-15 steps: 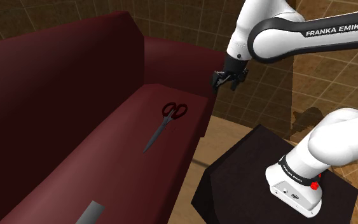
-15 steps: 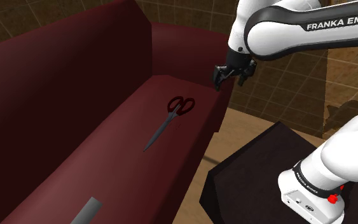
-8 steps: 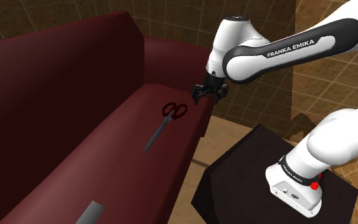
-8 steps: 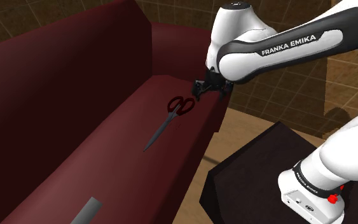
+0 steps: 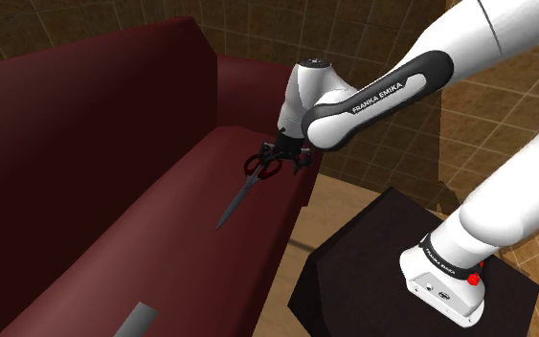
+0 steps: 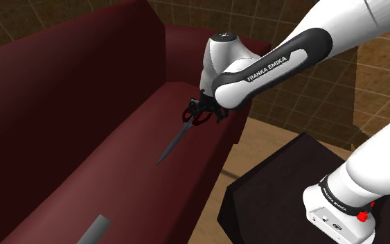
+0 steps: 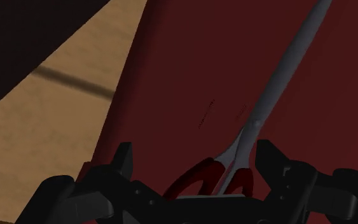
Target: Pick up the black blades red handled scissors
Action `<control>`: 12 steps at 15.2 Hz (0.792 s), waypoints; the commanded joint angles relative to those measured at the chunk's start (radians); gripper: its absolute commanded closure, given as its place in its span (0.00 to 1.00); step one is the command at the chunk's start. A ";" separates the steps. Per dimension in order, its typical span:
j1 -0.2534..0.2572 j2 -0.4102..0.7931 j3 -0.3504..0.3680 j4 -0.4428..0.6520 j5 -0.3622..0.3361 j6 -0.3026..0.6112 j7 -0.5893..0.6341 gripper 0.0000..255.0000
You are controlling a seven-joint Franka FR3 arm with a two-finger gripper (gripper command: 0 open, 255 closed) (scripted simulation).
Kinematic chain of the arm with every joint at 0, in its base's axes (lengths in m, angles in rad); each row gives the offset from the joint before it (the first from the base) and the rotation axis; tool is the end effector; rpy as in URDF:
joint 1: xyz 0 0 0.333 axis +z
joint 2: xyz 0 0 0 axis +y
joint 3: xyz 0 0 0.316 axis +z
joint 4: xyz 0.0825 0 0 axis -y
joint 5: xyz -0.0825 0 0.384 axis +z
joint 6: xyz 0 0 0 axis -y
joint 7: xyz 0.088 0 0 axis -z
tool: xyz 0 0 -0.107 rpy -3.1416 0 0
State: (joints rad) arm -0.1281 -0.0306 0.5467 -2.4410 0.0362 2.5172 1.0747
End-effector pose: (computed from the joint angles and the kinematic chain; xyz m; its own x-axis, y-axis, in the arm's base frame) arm 0.4475 0.1984 0.3214 0.7733 -0.6327 0.0415 -0.6274 -0.7730 -0.0938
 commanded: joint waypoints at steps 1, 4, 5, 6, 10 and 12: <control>-0.002 0.096 0.007 0.049 -0.075 0.042 0.118 0.00; 0.033 0.236 -0.024 0.129 -0.191 0.091 0.286 0.00; 0.053 0.280 -0.042 0.159 -0.223 0.104 0.336 0.00; 0.073 0.323 -0.061 0.190 -0.251 0.115 0.383 0.00; 0.155 0.474 -0.138 0.318 -0.319 0.148 0.526 0.00; 0.166 0.496 -0.152 0.320 -0.333 0.167 0.536 0.00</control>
State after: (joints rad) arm 0.0286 0.4468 0.4052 -2.1304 -0.2871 2.6741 1.5974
